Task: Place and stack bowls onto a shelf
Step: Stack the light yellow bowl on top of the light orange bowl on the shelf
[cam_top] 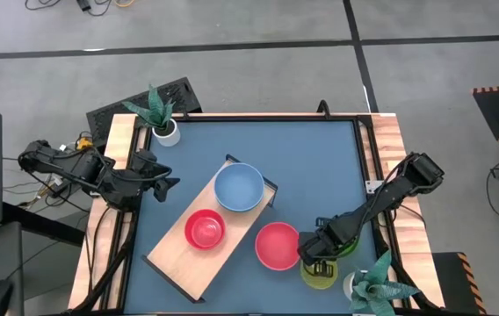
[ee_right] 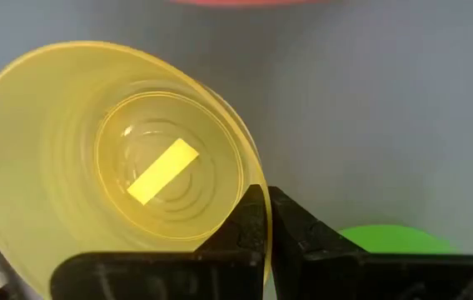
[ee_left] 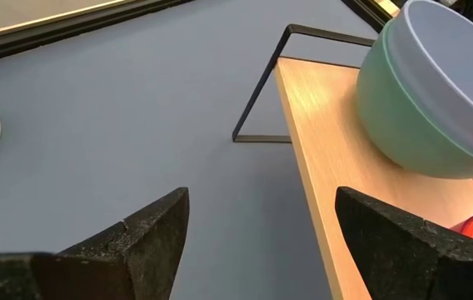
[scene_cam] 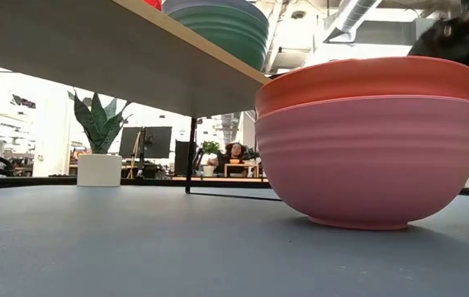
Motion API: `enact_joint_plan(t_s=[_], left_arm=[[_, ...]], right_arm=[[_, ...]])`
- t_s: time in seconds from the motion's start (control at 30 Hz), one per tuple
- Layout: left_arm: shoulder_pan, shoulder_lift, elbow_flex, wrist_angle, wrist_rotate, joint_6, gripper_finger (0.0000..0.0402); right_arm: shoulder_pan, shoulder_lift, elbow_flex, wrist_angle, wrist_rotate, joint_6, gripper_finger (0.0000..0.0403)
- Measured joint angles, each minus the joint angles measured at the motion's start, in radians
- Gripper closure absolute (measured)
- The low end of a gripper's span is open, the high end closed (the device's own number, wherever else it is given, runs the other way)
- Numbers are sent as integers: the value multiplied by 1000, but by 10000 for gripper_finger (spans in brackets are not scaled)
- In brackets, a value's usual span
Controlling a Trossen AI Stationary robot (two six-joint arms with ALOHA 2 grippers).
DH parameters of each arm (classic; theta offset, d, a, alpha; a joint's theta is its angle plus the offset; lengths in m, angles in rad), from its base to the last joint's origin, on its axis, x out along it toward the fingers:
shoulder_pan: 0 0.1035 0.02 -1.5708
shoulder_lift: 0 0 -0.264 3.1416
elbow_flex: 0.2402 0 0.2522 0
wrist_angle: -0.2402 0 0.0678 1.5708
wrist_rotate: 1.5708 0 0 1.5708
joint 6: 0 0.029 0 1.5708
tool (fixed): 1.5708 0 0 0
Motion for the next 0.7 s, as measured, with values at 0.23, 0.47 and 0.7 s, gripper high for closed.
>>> enact_joint_plan(t_s=[0.23,0.47,0.7], left_arm=[[0,0,0,-17,0,-1,115],[0,0,0,-17,1,0,115],[0,0,0,-17,1,1,115]], right_arm=[[0,-4,195,-162,-161,-6,381],[-36,-44,515,-330,-279,-30,381],[-181,-72,799,-316,-80,-133,381]])
